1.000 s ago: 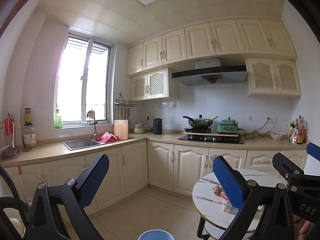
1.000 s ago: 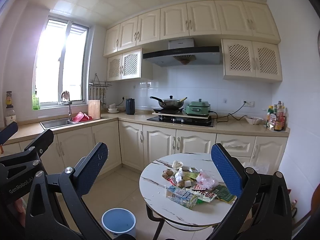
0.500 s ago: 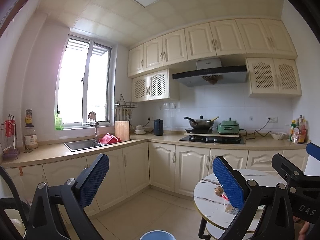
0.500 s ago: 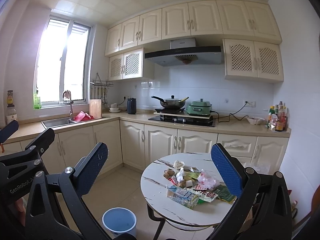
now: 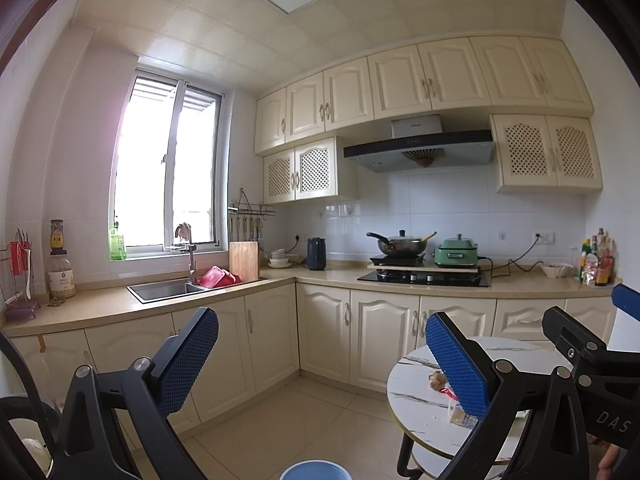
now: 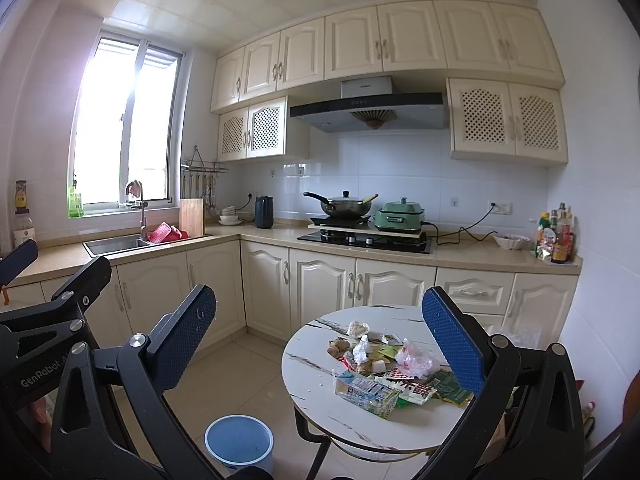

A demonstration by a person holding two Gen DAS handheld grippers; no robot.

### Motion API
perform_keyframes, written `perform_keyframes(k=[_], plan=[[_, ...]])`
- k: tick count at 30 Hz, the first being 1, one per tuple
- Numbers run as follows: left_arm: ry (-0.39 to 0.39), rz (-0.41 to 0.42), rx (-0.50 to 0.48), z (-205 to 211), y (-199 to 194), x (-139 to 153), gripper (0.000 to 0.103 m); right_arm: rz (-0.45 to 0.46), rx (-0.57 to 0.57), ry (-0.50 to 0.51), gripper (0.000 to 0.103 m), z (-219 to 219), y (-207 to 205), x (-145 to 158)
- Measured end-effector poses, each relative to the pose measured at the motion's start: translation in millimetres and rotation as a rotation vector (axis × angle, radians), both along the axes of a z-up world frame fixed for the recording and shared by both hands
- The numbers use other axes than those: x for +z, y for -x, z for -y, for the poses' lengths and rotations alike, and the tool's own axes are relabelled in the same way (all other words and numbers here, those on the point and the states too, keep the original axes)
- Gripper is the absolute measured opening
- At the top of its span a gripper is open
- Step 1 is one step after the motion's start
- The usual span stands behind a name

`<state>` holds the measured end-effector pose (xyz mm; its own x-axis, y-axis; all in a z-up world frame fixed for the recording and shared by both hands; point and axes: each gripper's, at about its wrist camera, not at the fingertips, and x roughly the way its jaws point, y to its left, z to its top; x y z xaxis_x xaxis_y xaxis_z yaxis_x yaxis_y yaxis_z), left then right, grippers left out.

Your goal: Collect trash

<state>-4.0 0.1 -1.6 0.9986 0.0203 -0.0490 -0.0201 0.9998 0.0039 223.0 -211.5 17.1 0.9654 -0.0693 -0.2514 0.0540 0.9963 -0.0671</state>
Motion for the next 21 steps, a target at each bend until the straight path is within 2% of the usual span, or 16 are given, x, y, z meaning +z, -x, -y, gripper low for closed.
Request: perform_keyframes(k=[21], plan=[[-0.004, 0.001, 0.002, 3.4, -0.6, 0.0, 0.102, -0.001, 0.0, -0.003, 0.103, 0.0, -0.1, 0.1]])
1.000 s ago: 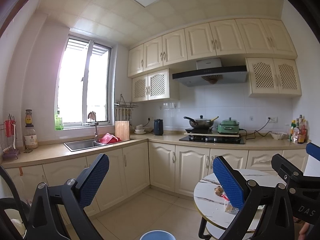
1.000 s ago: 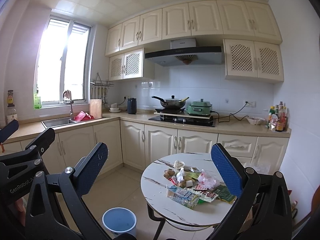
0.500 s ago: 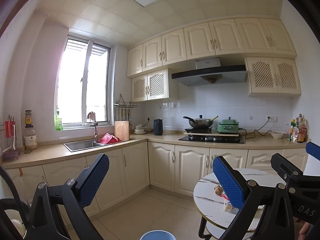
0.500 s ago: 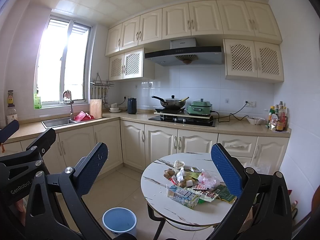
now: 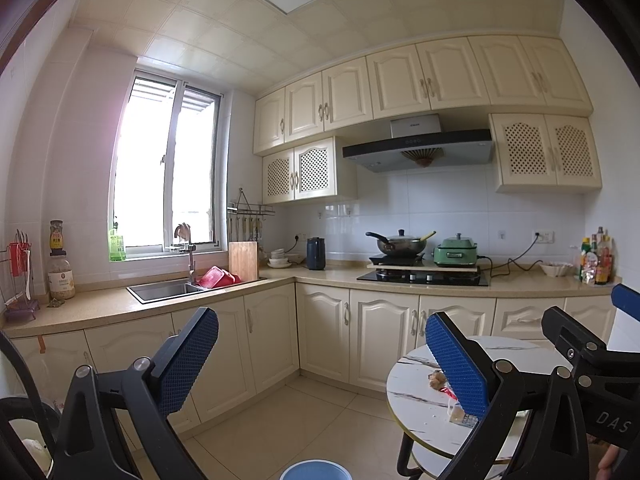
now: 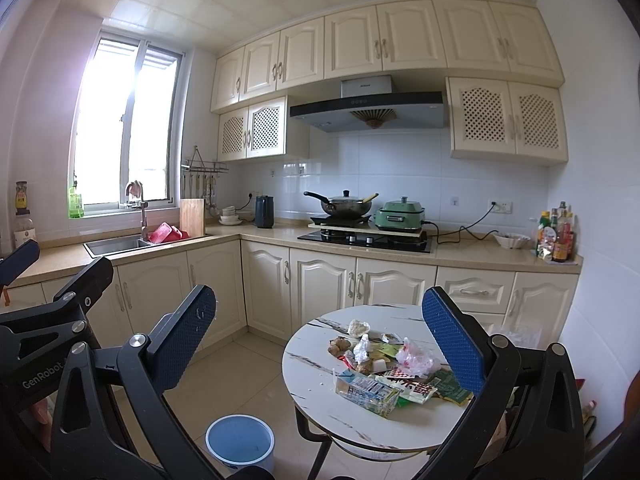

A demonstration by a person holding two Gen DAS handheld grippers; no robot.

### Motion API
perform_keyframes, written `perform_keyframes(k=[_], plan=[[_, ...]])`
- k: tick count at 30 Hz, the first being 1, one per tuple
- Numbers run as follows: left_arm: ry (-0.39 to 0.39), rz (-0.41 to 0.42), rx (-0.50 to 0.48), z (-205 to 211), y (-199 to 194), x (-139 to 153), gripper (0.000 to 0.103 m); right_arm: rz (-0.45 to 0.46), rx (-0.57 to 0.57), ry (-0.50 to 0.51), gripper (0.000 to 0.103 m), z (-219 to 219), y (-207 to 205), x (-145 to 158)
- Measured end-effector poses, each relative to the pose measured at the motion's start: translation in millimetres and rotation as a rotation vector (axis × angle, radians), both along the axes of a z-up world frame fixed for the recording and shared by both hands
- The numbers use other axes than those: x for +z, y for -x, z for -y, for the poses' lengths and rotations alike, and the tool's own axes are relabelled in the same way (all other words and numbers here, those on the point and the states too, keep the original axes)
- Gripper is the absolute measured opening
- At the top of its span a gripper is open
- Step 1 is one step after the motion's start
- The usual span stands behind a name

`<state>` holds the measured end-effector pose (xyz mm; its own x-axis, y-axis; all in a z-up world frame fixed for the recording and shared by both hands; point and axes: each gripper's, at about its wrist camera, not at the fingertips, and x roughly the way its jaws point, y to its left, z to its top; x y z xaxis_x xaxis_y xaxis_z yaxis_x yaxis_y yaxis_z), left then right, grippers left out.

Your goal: Collect trash

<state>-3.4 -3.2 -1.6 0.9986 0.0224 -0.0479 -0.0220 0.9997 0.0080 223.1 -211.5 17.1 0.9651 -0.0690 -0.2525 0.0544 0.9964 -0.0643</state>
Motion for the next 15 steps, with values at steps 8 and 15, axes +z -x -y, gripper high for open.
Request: perform_keyframes(k=[8, 15], plan=[[-0.005, -0.002, -0.002, 1.4, -1.1, -0.7, 0.102, 0.0, 0.0, -0.002, 0.103, 0.1, 0.3, -0.9], [-0.007, -0.008, -0.004, 2.7, -2.8, -1.8, 0.102, 0.001, -0.001, -0.006, 0.103, 0.7, -0.2, -4.1]])
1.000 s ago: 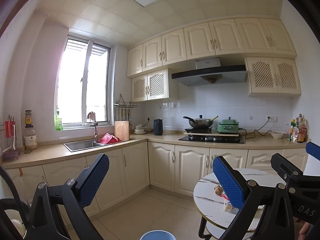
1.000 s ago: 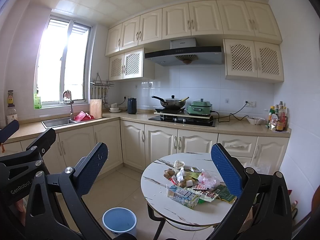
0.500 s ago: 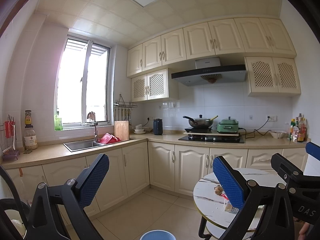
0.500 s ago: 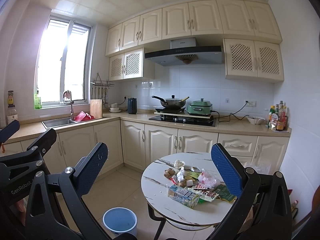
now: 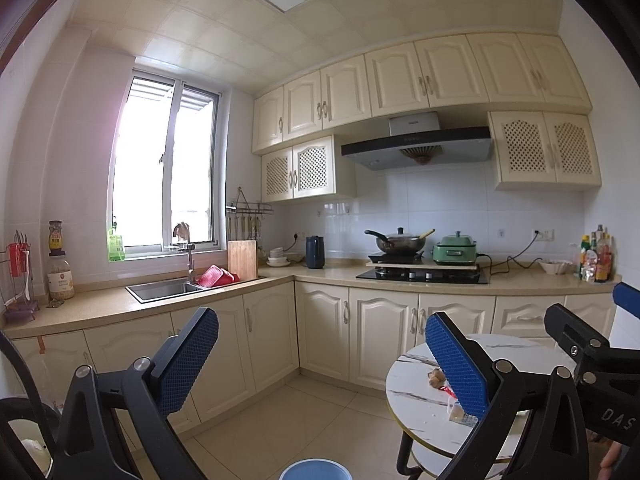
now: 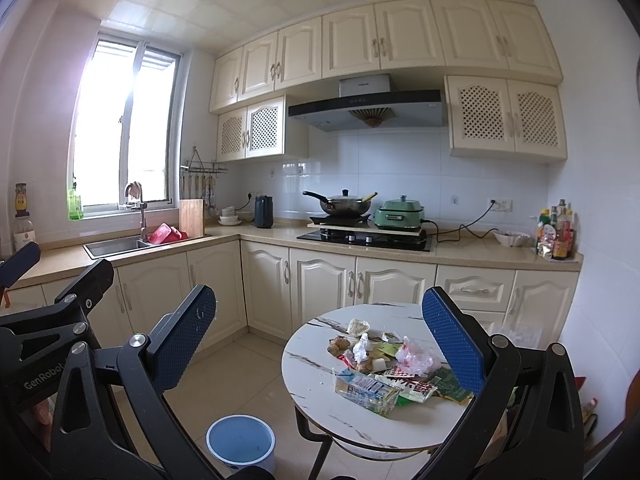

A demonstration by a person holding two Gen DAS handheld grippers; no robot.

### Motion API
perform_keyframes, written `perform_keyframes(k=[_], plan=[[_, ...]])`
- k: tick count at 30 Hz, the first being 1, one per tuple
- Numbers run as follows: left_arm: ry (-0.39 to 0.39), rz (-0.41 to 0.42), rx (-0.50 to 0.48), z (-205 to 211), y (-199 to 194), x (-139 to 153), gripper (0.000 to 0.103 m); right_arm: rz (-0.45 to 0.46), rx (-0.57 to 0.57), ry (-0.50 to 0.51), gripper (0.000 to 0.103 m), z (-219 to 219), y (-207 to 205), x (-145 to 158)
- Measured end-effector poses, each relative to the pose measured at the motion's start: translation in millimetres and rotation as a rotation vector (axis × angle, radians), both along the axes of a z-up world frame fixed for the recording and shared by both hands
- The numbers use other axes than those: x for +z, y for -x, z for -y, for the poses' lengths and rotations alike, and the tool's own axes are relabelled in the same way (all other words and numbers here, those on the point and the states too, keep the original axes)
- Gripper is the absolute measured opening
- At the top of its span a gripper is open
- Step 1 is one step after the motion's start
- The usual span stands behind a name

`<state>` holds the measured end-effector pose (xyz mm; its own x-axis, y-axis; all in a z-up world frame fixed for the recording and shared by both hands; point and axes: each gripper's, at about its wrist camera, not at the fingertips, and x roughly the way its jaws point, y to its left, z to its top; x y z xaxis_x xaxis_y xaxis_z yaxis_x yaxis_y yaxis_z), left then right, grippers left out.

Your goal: Collect trash

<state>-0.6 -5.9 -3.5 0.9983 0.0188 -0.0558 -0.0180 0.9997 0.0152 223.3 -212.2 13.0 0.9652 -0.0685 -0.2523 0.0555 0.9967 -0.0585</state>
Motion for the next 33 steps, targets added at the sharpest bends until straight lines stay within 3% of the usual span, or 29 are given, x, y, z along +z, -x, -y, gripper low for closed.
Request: perform_keyframes(k=[8, 15, 24, 27, 33], plan=[[-0.007, -0.014, -0.013, 9, -21, -8, 0.102, 0.004, -0.028, -0.011, 0.103, 17, -5, -8], [-0.029, -0.041, -0.027, 31, -68, -32, 0.102, 0.0, -0.132, -0.045, 0.103, 67, -20, -24], [-0.017, -0.336, -0.2, 79, -172, -79, 0.102, -0.161, -0.26, -0.098, 0.103, 142, -65, -87], [-0.016, -0.422, -0.234, 105, -199, -96, 0.102, -0.244, -0.287, -0.099, 0.103, 162, -82, -119], [-0.034, -0.62, -0.318, 181, -256, -115, 0.102, -0.32, -0.394, -0.124, 0.103, 214, -89, -161]])
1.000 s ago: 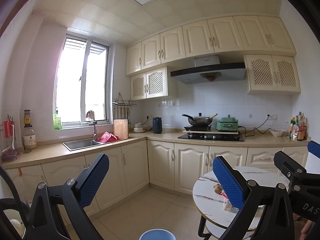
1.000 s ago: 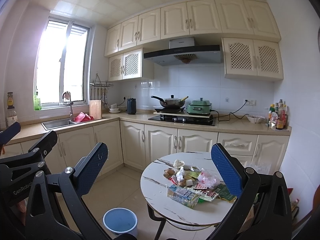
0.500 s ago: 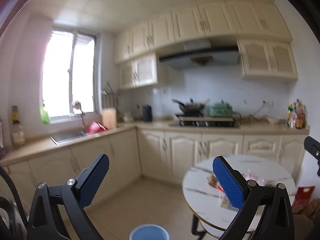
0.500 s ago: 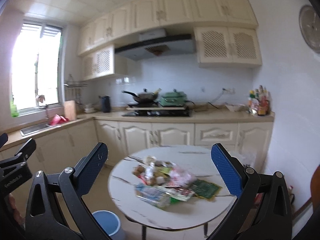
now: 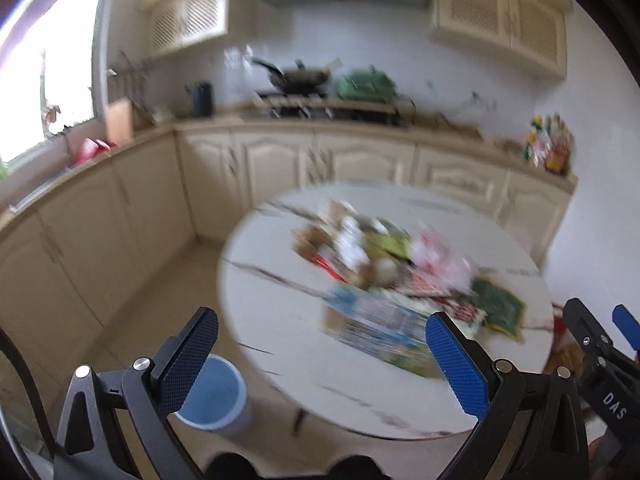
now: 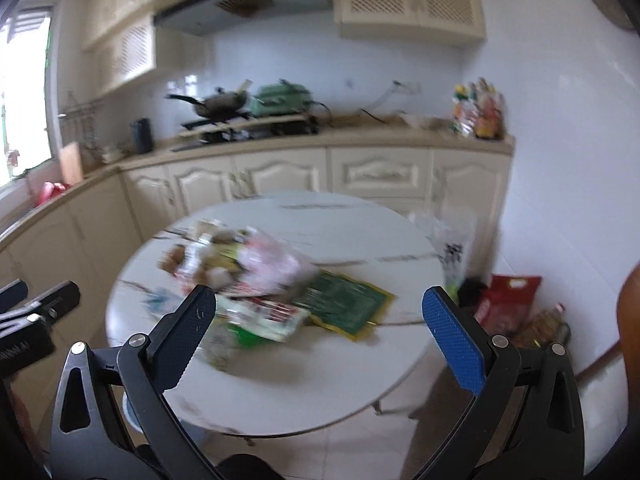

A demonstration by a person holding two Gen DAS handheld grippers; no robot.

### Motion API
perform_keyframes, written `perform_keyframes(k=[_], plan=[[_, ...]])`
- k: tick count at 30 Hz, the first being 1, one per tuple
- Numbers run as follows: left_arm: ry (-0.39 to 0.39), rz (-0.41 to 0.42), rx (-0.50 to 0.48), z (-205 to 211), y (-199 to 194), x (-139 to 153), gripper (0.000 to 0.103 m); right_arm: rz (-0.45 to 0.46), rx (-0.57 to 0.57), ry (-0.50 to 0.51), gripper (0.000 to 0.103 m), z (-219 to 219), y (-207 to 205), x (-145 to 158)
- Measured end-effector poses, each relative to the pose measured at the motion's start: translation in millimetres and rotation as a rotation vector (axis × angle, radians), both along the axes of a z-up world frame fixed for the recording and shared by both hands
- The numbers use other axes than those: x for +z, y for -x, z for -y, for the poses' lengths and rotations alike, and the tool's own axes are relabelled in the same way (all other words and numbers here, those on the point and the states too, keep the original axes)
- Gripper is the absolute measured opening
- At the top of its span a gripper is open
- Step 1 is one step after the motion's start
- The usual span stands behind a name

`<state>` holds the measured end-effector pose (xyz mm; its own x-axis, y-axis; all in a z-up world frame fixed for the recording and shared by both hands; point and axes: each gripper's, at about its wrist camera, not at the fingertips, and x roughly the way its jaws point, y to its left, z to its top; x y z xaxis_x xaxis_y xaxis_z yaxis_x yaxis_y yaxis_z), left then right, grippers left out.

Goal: Collect trash
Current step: 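Grasp the milk carton with the left tool while the right tool grasps the clear plastic bag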

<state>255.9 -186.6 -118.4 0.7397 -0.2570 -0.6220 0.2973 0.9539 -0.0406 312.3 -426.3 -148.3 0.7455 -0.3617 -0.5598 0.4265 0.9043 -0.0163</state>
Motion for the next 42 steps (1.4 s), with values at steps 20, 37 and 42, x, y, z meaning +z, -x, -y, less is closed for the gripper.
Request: perform_keyframes(k=[20, 37, 42], plan=[[-0.118, -0.195, 0.054, 98, -148, -60, 0.102, -0.101, 0.058, -0.071, 0.103, 67, -36, -68], [-0.016, -0.232, -0.006, 2, -148, -70, 0.071, -0.127, 0.21, -0.078, 0.103, 48, -97, -76], [0.004, -0.236, -0.072, -3, -148, -72, 0.05, -0.134, 0.253, -0.126, 0.103, 49, -131, -76]])
